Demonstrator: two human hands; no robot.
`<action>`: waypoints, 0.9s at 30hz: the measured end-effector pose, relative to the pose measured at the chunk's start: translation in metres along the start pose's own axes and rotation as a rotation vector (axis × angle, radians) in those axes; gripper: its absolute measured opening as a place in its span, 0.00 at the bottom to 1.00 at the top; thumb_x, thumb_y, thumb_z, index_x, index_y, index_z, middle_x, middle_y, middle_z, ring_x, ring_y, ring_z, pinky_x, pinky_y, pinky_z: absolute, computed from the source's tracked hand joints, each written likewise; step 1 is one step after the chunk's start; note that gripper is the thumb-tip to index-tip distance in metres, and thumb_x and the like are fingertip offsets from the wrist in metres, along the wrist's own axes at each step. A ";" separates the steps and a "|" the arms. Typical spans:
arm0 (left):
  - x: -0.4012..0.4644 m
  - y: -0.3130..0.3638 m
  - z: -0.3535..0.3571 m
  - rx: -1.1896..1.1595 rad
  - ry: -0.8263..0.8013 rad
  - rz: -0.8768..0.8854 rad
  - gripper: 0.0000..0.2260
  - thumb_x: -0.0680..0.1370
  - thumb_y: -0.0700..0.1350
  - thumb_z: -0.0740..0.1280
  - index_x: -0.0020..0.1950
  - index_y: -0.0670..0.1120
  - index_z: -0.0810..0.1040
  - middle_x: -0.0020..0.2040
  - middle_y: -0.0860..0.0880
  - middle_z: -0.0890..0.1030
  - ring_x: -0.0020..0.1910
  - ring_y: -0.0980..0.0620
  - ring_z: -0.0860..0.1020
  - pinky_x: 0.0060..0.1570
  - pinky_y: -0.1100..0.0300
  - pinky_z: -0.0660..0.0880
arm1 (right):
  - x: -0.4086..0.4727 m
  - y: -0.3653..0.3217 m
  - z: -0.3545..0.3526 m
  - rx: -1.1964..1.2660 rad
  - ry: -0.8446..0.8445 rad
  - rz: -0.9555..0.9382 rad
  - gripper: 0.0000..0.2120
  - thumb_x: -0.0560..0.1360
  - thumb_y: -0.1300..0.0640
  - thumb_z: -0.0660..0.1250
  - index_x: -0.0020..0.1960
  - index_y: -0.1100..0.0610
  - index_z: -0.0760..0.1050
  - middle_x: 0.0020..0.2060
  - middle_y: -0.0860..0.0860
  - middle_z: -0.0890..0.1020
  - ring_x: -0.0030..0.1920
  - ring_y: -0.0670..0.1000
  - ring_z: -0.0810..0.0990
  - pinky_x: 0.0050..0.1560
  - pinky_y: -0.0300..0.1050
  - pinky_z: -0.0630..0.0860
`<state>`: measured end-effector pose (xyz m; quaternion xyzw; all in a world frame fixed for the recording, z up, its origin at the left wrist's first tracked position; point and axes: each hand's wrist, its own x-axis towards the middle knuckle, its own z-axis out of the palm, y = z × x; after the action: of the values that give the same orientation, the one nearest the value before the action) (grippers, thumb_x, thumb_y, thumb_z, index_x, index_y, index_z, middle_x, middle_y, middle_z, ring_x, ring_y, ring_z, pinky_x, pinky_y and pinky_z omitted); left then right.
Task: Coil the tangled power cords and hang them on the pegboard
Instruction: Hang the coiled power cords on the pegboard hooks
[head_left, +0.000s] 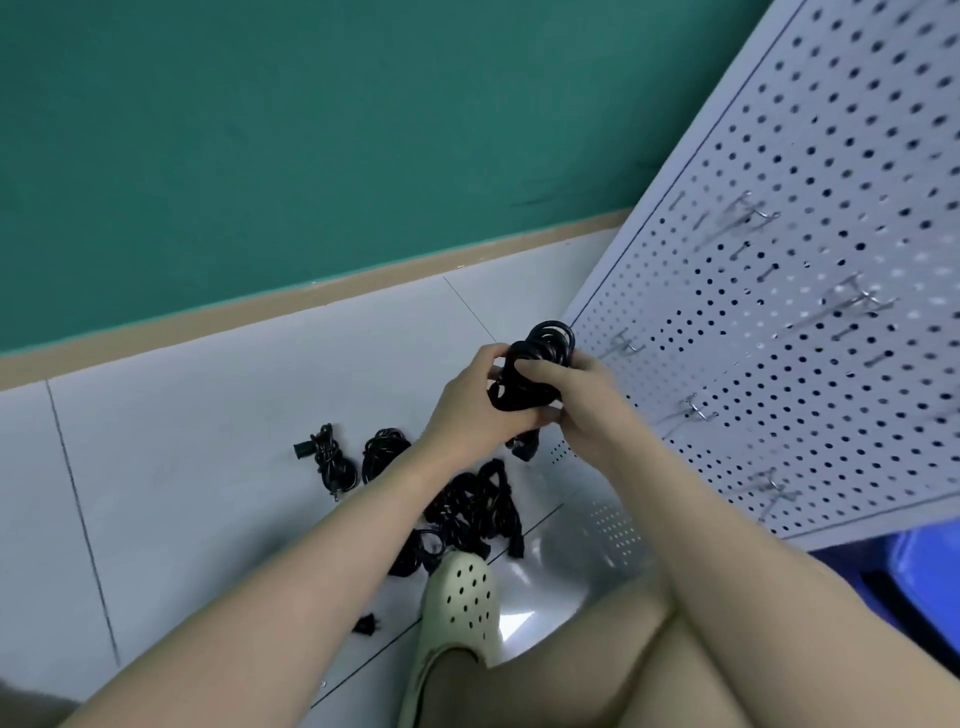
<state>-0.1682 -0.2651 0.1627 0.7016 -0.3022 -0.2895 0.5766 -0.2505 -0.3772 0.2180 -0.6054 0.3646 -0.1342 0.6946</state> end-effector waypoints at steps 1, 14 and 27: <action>0.002 0.002 0.005 -0.007 -0.010 0.009 0.34 0.66 0.60 0.81 0.68 0.61 0.71 0.58 0.59 0.79 0.55 0.58 0.81 0.56 0.59 0.79 | 0.000 0.000 -0.009 0.000 -0.012 -0.004 0.16 0.76 0.65 0.73 0.62 0.66 0.79 0.53 0.63 0.86 0.54 0.62 0.87 0.51 0.55 0.83; 0.051 0.016 0.003 -0.335 -0.416 -0.018 0.15 0.83 0.46 0.67 0.70 0.50 0.78 0.63 0.48 0.84 0.63 0.48 0.82 0.67 0.48 0.76 | 0.006 -0.030 -0.079 -0.055 -0.299 0.022 0.23 0.75 0.64 0.71 0.67 0.72 0.74 0.57 0.65 0.83 0.58 0.62 0.84 0.57 0.51 0.81; 0.072 0.004 0.024 -0.321 -0.331 0.050 0.17 0.82 0.57 0.67 0.67 0.51 0.81 0.60 0.52 0.85 0.60 0.54 0.83 0.68 0.50 0.76 | 0.013 -0.029 -0.076 -0.092 -0.227 -0.036 0.12 0.78 0.69 0.68 0.61 0.66 0.76 0.48 0.59 0.87 0.50 0.56 0.87 0.46 0.43 0.83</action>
<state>-0.1398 -0.3351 0.1581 0.5360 -0.3601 -0.4307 0.6305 -0.2848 -0.4489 0.2404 -0.6546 0.2784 -0.0602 0.7003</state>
